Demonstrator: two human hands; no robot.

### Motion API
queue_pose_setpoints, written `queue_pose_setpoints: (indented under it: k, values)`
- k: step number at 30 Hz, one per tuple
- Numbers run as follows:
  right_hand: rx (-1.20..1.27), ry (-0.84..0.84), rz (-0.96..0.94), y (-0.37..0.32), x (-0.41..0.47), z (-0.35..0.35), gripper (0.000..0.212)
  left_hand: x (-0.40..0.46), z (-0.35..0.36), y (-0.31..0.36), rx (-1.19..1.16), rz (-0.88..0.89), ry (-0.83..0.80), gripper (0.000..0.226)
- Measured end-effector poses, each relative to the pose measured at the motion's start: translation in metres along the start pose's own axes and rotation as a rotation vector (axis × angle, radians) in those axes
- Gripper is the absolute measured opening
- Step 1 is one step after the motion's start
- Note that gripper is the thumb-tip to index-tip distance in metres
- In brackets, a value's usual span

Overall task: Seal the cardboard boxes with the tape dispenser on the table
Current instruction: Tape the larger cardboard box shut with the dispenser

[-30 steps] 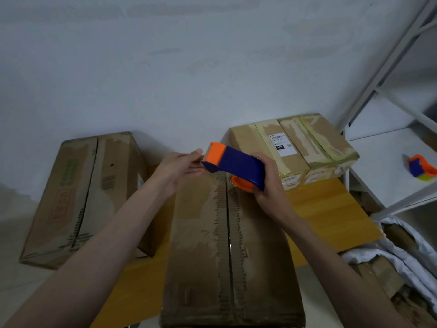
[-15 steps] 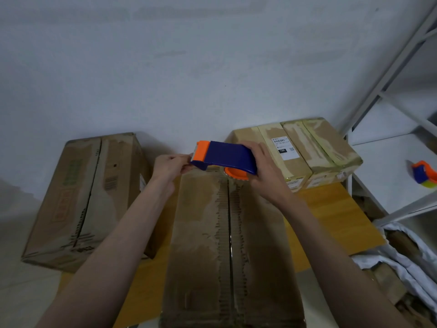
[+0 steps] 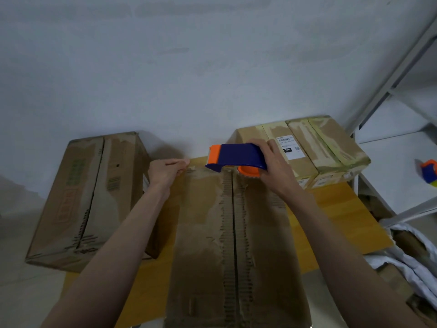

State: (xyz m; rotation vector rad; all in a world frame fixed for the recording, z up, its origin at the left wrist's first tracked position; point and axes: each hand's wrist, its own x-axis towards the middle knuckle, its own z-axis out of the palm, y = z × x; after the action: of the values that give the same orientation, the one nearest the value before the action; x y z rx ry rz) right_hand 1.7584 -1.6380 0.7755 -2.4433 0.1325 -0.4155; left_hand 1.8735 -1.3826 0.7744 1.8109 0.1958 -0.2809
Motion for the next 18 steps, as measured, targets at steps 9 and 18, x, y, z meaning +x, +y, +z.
queue_pose_setpoints:
  k: [9,18]
  values:
    - [-0.052,-0.046,-0.007,0.002,0.008,0.004,0.064,0.01,0.006,-0.012,0.106,0.021,0.065,0.013]
    - [-0.002,-0.08,0.007,-0.001,0.01,0.002,0.068,0.017,0.001,-0.023,0.371,0.131,0.026,0.054]
